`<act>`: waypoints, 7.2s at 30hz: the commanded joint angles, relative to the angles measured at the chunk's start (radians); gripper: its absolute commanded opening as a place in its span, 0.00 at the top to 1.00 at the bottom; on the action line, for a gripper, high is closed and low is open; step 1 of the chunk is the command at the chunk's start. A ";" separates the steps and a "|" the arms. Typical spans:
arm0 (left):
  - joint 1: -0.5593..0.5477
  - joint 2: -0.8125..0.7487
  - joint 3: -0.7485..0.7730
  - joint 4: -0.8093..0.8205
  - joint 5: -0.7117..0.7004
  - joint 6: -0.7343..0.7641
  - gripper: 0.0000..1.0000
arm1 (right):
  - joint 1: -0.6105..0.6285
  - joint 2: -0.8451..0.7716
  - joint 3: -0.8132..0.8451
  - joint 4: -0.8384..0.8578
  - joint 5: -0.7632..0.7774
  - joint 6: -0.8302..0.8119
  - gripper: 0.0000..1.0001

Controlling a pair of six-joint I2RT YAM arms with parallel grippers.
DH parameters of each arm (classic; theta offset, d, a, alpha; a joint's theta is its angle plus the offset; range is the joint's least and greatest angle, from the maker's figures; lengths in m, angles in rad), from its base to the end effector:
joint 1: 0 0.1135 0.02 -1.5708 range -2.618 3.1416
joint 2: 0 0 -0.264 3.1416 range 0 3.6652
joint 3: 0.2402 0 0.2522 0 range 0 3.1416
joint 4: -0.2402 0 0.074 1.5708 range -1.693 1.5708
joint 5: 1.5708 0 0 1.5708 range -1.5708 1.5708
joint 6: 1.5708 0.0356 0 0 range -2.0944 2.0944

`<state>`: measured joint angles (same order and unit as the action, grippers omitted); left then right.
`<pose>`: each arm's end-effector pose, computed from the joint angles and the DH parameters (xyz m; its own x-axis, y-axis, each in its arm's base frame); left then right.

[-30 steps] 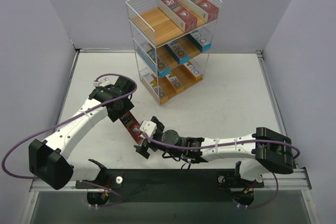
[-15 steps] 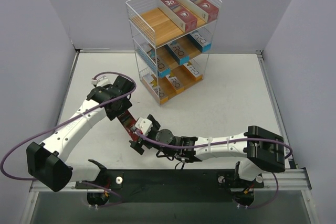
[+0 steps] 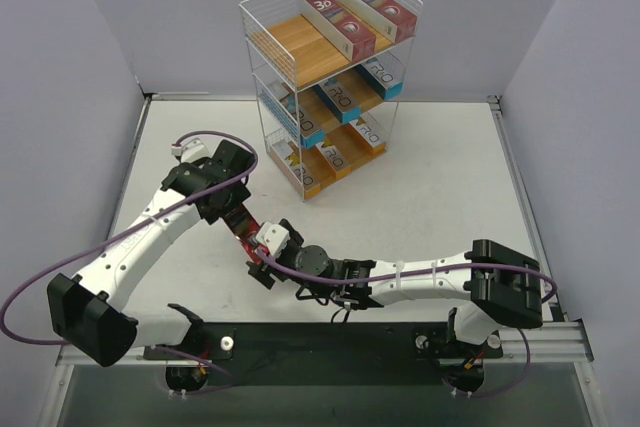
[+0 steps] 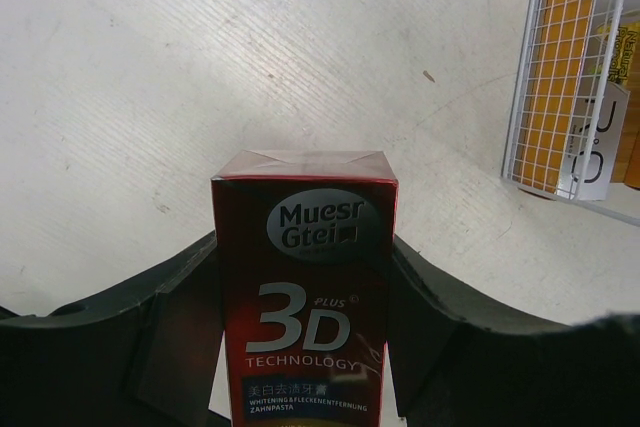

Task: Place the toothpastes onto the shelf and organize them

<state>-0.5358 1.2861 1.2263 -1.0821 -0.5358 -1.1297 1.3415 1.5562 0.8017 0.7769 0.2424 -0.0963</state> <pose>0.2135 -0.1056 0.3170 -0.5657 -0.5684 -0.5974 -0.5976 0.7818 -0.1778 0.0866 0.3333 0.2558 0.0907 -0.0220 -0.9956 -0.8862 0.4543 -0.0908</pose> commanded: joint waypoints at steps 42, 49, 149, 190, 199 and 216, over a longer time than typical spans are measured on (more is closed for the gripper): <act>0.007 -0.645 -0.642 0.967 0.065 0.832 0.03 | -0.206 -0.711 0.484 -0.699 0.049 -0.249 1.00; 0.007 -0.619 -0.718 1.037 0.103 0.901 0.03 | -0.248 -0.613 0.663 -0.641 0.046 -0.416 0.99; 0.010 -0.562 -0.846 1.258 0.278 0.947 0.03 | -0.712 -0.137 0.817 -0.553 -0.561 0.096 0.62; 0.011 -0.910 -0.508 0.808 -0.108 1.122 0.03 | -0.783 -0.600 0.446 -0.867 0.102 0.023 0.04; 0.011 -1.106 -0.499 0.818 -0.237 1.154 0.03 | -0.794 -1.023 0.131 -1.051 0.422 0.161 0.00; 0.011 -1.282 -0.522 0.634 -0.328 0.979 0.03 | -0.795 -1.381 0.001 -1.349 0.457 0.280 0.00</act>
<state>-0.5285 0.0254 0.7109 -0.4023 -0.8242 -0.1154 0.5495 0.2073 0.8200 -0.5320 0.6670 0.1642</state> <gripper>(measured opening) 0.974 0.999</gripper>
